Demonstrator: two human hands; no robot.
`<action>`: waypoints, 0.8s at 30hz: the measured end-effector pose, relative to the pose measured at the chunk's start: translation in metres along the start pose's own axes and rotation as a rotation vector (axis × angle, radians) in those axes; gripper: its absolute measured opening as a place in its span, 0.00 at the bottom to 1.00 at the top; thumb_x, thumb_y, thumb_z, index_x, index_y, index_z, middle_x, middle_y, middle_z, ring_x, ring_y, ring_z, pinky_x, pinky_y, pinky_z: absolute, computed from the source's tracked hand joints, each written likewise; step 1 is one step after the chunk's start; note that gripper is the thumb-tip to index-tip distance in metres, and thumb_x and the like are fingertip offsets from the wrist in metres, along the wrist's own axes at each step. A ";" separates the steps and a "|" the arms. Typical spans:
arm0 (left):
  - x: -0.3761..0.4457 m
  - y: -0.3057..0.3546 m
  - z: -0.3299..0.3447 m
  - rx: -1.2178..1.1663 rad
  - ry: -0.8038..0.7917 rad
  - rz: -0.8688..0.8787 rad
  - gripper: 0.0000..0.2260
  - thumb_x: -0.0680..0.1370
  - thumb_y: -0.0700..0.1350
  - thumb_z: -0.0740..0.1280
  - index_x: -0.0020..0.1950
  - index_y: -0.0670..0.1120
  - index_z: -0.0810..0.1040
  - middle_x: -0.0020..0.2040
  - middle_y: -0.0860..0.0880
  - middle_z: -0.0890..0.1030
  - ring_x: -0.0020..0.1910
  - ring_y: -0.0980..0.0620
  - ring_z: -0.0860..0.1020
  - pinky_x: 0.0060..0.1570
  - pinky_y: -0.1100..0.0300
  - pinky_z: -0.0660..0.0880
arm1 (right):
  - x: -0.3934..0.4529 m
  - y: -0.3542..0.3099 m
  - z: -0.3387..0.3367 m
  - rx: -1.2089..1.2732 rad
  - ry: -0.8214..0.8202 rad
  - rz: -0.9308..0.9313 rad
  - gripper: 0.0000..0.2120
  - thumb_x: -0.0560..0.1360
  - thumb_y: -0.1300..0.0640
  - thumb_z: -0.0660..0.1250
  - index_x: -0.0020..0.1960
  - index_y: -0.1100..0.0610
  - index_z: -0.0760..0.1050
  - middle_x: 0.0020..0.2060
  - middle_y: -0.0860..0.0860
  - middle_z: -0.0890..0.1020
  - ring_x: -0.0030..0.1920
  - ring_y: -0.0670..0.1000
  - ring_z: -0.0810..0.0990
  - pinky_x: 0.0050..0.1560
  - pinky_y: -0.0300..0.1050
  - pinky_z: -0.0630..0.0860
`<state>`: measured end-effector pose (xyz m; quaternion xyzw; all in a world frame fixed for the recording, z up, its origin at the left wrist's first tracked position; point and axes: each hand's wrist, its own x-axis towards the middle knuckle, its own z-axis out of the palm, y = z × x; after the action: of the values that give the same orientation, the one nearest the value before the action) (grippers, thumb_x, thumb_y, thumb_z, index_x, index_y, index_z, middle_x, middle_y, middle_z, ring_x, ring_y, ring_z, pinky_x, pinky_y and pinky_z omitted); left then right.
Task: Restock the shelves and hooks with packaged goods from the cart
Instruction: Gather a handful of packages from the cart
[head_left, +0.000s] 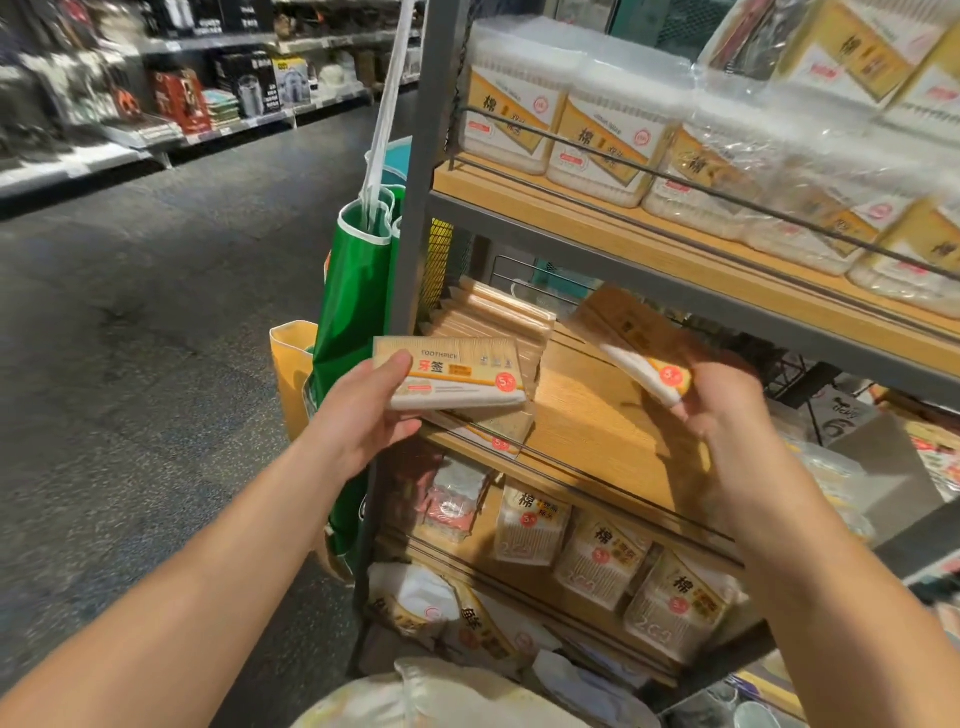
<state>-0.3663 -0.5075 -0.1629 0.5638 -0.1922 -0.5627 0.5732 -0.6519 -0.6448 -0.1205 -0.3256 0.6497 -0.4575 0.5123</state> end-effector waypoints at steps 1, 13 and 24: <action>0.001 0.002 0.001 -0.010 0.009 0.005 0.08 0.82 0.51 0.62 0.57 0.50 0.76 0.43 0.53 0.86 0.42 0.56 0.81 0.39 0.59 0.72 | 0.009 0.002 0.002 -0.021 0.030 -0.044 0.05 0.80 0.57 0.65 0.50 0.59 0.74 0.42 0.54 0.80 0.45 0.53 0.82 0.56 0.53 0.80; -0.001 0.001 0.001 -0.079 0.018 0.016 0.08 0.82 0.51 0.62 0.57 0.51 0.76 0.44 0.53 0.86 0.46 0.55 0.82 0.42 0.58 0.72 | 0.065 0.068 0.025 -0.235 0.106 -0.181 0.11 0.77 0.51 0.69 0.57 0.52 0.74 0.46 0.52 0.79 0.41 0.49 0.78 0.35 0.41 0.73; -0.007 -0.008 -0.008 -0.034 0.058 0.025 0.07 0.82 0.51 0.62 0.56 0.51 0.76 0.44 0.53 0.86 0.46 0.54 0.81 0.40 0.59 0.70 | 0.103 0.038 0.057 -0.288 -0.143 -0.265 0.11 0.78 0.56 0.68 0.60 0.55 0.74 0.58 0.53 0.75 0.55 0.53 0.78 0.46 0.44 0.83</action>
<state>-0.3649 -0.4960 -0.1691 0.5676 -0.1727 -0.5422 0.5950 -0.6226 -0.7373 -0.1970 -0.5097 0.6220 -0.3990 0.4405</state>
